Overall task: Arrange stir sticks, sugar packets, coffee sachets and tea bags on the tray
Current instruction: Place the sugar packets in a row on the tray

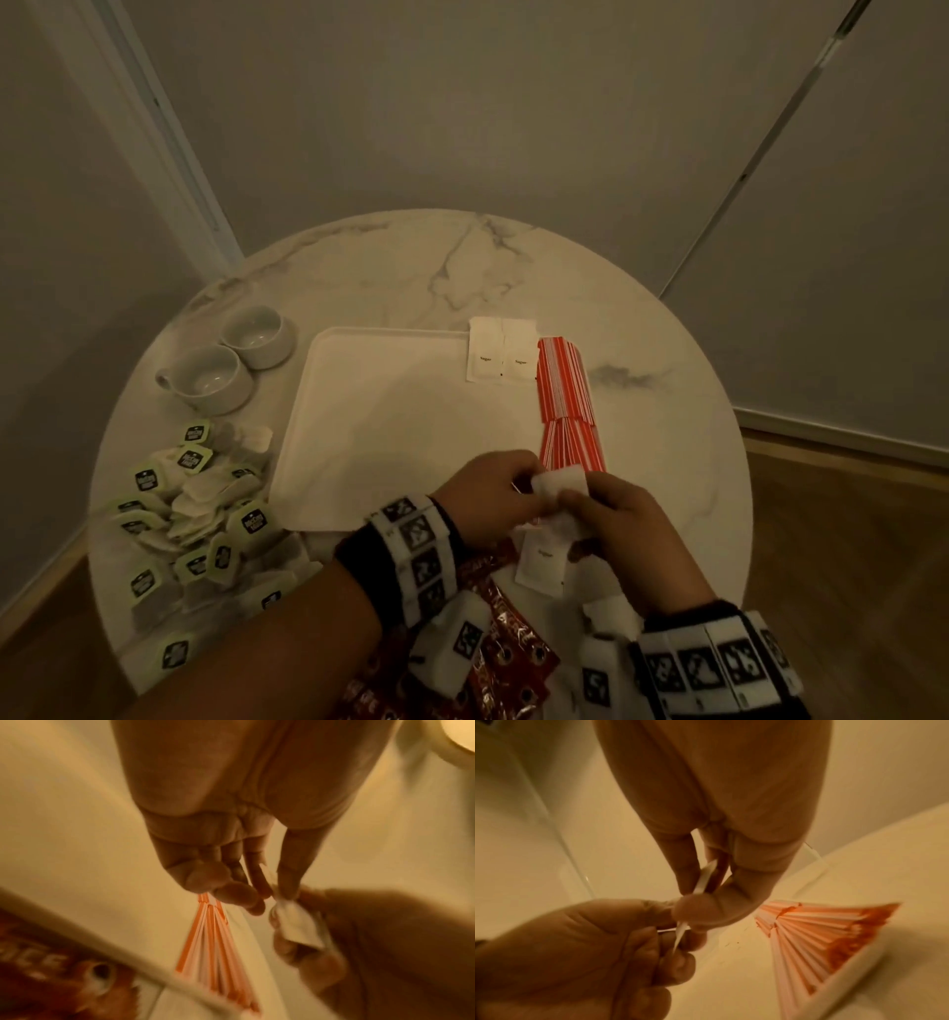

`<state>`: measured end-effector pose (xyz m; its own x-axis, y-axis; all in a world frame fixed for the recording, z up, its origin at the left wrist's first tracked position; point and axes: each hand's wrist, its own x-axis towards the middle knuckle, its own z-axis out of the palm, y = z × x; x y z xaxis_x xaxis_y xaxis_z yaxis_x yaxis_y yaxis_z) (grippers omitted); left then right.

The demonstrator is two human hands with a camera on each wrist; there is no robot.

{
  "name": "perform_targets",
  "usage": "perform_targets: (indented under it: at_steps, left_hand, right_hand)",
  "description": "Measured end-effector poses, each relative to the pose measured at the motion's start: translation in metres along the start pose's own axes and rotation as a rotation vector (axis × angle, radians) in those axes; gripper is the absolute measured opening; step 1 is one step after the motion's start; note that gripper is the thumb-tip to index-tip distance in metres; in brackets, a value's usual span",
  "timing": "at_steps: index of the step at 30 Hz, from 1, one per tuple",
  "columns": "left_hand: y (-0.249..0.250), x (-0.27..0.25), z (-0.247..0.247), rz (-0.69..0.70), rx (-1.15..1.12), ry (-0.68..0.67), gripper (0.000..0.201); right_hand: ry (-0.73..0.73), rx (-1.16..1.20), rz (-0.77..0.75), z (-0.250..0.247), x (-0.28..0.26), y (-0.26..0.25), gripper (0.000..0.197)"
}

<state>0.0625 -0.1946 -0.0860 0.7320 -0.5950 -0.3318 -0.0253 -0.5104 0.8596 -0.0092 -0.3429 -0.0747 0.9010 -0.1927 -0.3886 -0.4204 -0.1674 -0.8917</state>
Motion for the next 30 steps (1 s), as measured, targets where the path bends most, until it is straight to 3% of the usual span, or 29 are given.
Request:
perform_targets:
  at_steps: [4,11,17,22,26,30]
  left_hand:
    - [0.001,0.007,-0.028,-0.063,-0.298,0.072,0.001]
    - [-0.002,0.020,-0.057,-0.059,-0.550,0.212,0.011]
    - [-0.005,0.032,-0.066,0.027,-0.200,0.276,0.009]
    - [-0.018,0.062,-0.076,-0.070,-0.058,0.413,0.027]
    - [-0.032,0.089,-0.084,-0.153,-0.011,0.486,0.035]
    - [-0.042,0.102,-0.082,-0.206,0.145,0.415,0.031]
  right_hand:
    - [-0.010,0.120,-0.033,0.003,0.015,-0.017,0.024]
    - [-0.032,0.032,-0.170,0.007,0.040,-0.037,0.035]
    - [0.026,-0.019,-0.210,0.019,0.071,-0.048,0.053]
    - [0.087,-0.234,-0.138,0.032,0.116,-0.045,0.038]
    - [0.174,-0.380,-0.089,0.042,0.151,-0.045,0.046]
    - [0.102,-0.552,-0.004,0.054,0.178,-0.048,0.015]
